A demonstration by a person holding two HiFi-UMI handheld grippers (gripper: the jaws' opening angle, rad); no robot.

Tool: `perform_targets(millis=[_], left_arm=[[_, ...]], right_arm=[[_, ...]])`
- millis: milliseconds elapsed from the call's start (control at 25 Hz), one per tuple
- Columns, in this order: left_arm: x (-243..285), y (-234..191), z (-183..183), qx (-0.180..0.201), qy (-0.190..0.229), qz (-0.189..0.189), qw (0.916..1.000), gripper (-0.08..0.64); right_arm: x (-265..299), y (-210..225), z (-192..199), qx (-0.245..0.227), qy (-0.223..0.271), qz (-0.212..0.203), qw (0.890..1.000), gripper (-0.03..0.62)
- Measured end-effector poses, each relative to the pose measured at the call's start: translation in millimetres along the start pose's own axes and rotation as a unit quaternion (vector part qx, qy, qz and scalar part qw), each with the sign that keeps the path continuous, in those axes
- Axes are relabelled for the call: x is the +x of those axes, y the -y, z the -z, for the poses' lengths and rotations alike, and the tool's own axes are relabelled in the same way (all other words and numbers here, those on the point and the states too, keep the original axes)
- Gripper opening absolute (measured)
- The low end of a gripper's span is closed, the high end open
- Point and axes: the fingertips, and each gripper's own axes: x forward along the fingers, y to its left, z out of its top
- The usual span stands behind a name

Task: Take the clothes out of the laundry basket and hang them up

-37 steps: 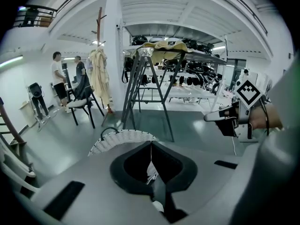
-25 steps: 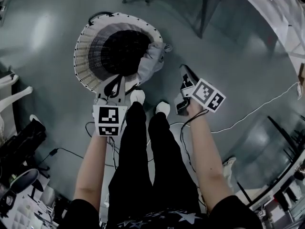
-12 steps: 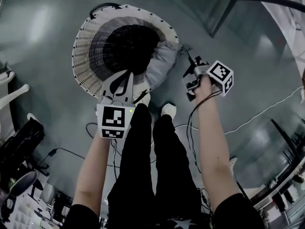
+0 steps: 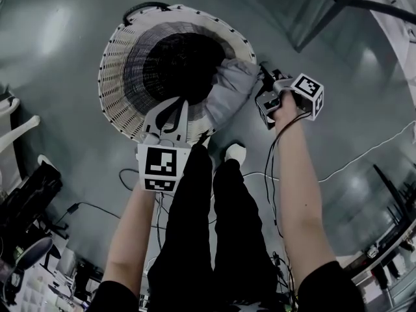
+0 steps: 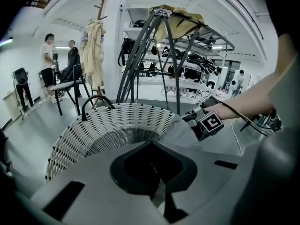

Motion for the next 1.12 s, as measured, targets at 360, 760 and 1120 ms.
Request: perform_targets(millis=[360,760,1120], left_arm=[[-5.5,1.9,2.8,-0.002,-0.010,0.005,0.9999,0.018],[-44.8,14.6,-21.9,0.003,-0.019,0.019,0.9996,0.018],[-82.0,17.0,-67.9,0.020,-0.006,0.031,0.9993,0.018]], right_arm=[[-11.5,-13.1,-0.7,-0.037,-0.003,-0.015,0.999,0.069],[-79.3,-87.2,34.0,-0.173,0.015,-0.047,0.984,0.032],[-144.7,-176.9,95.6,-0.344,-0.009,-0.095,0.934,0.032]])
